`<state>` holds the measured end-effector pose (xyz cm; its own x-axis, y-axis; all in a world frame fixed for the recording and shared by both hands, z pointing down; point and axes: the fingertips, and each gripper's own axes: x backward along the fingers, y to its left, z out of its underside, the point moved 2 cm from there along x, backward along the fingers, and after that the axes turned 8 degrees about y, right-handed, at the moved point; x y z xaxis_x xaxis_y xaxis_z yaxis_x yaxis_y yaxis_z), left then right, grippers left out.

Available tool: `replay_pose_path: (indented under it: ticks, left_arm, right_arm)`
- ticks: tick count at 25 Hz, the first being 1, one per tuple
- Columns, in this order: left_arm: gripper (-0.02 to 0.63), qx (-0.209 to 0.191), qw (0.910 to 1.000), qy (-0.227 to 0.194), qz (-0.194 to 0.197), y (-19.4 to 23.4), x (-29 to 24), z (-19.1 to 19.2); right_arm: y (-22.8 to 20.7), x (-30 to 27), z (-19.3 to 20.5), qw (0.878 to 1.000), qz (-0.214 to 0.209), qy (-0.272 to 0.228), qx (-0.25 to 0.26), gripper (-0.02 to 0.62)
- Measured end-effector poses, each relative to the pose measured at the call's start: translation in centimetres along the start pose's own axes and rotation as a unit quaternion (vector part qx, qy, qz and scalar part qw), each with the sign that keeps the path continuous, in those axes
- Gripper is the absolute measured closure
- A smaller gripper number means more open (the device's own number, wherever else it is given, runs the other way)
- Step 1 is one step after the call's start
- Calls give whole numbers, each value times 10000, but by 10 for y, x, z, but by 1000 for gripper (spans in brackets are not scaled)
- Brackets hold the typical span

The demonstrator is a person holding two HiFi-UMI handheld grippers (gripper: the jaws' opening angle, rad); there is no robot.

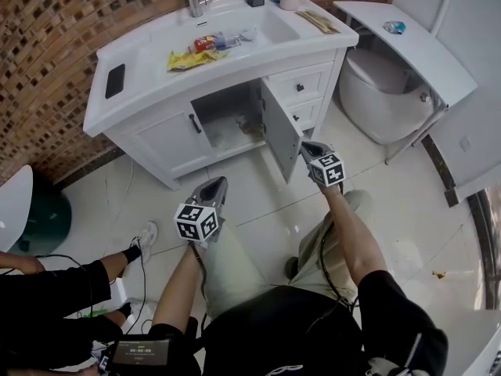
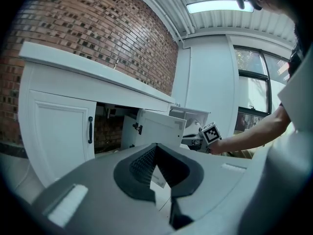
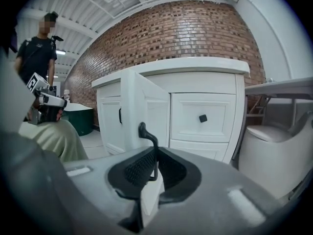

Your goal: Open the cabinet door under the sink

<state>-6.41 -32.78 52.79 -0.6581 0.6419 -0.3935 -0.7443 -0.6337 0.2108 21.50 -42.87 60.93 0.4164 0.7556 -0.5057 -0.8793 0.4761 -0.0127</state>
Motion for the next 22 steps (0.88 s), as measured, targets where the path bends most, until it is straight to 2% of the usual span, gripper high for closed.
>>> replay_pose_path:
  ticks: [3, 7, 14, 18, 22]
  left_arm:
    - [591, 59, 10000, 15, -29, 2, 4, -1]
    - [591, 184, 9998, 22, -35, 5, 12, -3]
    - [591, 394, 9991, -52, -112, 0, 37, 1]
    - [591, 360, 9991, 2, -229, -20, 54, 14]
    - [591, 407, 9980, -21, -486, -44, 78, 34]
  right_arm:
    - [4, 1, 1, 9994, -196, 74, -259, 583]
    - [13, 24, 8, 9979, -349, 172, -521, 548]
    - [55, 115, -3, 9968, -617, -369, -339, 546]
    - [77, 172, -8, 9957, -777, -490, -91, 603]
    - [92, 223, -5, 9940, -930, -535, 223, 603]
